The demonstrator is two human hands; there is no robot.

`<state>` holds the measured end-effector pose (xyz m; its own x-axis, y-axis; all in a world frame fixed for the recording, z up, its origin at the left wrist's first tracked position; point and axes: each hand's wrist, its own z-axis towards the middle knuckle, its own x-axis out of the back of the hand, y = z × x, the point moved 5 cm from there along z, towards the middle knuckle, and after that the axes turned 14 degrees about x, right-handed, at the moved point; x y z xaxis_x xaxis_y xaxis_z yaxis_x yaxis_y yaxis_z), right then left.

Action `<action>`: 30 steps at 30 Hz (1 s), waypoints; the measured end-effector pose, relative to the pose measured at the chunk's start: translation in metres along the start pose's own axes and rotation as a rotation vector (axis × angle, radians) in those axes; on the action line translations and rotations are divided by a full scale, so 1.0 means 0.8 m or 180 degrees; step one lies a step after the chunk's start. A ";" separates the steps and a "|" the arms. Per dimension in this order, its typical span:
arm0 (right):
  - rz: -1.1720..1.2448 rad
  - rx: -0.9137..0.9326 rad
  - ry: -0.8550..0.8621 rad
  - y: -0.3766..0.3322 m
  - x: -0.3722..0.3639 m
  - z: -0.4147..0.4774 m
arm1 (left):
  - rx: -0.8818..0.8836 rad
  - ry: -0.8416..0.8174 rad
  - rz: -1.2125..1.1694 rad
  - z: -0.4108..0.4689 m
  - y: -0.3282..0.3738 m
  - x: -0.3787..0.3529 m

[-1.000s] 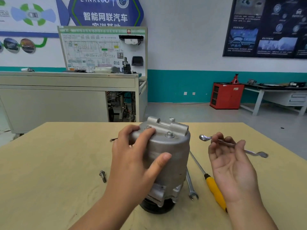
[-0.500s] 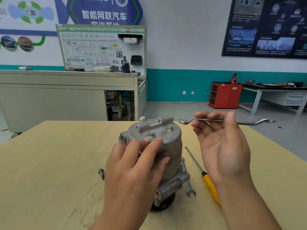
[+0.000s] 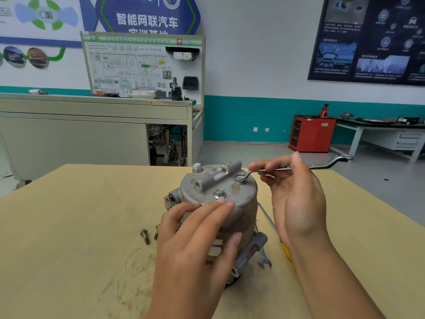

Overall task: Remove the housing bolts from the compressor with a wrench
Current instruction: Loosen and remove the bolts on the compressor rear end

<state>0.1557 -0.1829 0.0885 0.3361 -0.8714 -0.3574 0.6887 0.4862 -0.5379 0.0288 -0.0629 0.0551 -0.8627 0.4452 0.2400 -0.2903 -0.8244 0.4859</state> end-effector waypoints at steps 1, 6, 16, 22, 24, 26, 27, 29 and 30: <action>-0.0017 0.0037 0.0025 -0.001 -0.001 0.001 | 0.0196 -0.0117 -0.0102 0.003 -0.002 0.003; -0.0144 0.0106 0.0233 -0.003 0.001 -0.003 | 0.1241 -0.0867 -0.0092 0.029 -0.016 0.003; -0.0848 0.0457 0.0148 -0.008 0.008 -0.027 | 0.1461 -0.1153 -0.0055 0.035 -0.031 -0.020; 0.0269 -0.0061 0.0546 -0.014 0.004 -0.024 | 0.1489 -0.1266 -0.0269 0.033 -0.035 -0.020; 0.0693 0.0092 0.0913 -0.023 0.005 -0.024 | 0.1570 -0.1250 -0.0295 0.033 -0.039 -0.020; 0.0884 0.0267 0.1153 -0.031 0.005 -0.025 | 0.1606 -0.1275 -0.0165 0.036 -0.044 -0.021; 0.0926 0.0306 0.1220 -0.032 0.004 -0.025 | 0.1586 -0.1301 -0.0048 0.038 -0.045 -0.022; 0.0960 0.0313 0.1261 -0.035 0.002 -0.023 | 0.1555 -0.1355 0.0065 0.040 -0.047 -0.024; 0.0974 0.0303 0.1235 -0.036 0.000 -0.022 | 0.1581 -0.1376 -0.0005 0.039 -0.047 -0.025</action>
<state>0.1248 -0.1959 0.0908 0.2807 -0.5926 -0.7551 0.6576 0.6918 -0.2985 0.0703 -0.0297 0.0584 -0.5882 0.6319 0.5046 0.0235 -0.6104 0.7918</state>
